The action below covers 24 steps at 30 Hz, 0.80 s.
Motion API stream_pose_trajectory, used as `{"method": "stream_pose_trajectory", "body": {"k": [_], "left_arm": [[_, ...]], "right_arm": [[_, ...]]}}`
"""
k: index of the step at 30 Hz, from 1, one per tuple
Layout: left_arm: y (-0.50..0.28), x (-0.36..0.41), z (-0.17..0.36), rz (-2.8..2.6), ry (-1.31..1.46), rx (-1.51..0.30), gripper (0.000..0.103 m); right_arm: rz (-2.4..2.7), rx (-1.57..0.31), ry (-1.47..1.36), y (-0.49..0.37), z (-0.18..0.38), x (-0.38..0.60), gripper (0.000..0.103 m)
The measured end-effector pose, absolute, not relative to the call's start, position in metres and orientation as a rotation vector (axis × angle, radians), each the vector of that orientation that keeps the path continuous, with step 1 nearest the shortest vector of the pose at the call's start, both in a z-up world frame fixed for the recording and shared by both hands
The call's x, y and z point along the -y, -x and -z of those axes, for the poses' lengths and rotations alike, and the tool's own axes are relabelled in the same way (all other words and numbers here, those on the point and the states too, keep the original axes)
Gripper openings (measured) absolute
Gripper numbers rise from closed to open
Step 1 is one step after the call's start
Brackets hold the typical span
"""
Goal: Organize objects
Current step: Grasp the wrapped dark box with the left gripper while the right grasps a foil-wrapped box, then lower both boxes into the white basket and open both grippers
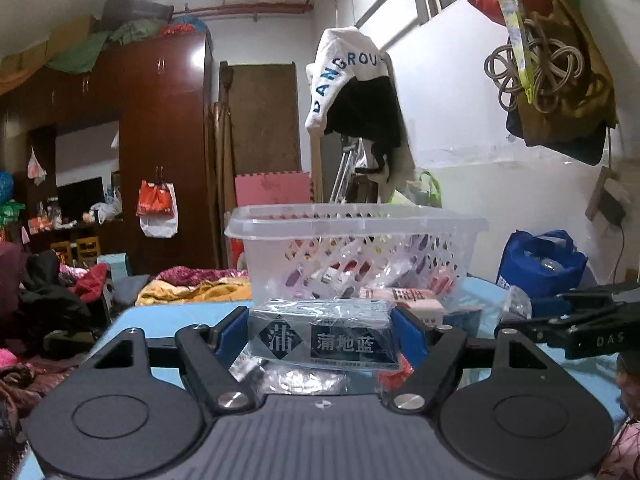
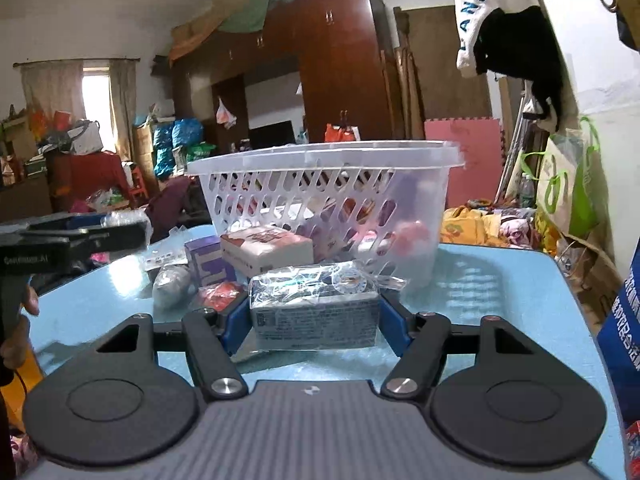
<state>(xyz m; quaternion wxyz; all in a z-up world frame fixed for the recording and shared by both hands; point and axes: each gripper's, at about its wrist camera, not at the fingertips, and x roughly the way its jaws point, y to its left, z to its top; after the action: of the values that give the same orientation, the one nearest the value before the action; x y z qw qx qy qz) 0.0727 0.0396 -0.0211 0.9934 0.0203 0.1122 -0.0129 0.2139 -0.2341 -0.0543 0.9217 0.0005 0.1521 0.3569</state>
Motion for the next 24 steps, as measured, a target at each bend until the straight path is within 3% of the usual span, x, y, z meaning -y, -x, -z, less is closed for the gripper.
{"method": "stream_pose_trajectory", "body": {"k": [24], "left_arm": [[-0.073, -0.056, 0.020, 0.046, 0.042, -0.237, 0.079]], "right_arm": [[-0.733, -0.220, -0.027, -0.200, 0.037, 0.253, 0.069]]}}
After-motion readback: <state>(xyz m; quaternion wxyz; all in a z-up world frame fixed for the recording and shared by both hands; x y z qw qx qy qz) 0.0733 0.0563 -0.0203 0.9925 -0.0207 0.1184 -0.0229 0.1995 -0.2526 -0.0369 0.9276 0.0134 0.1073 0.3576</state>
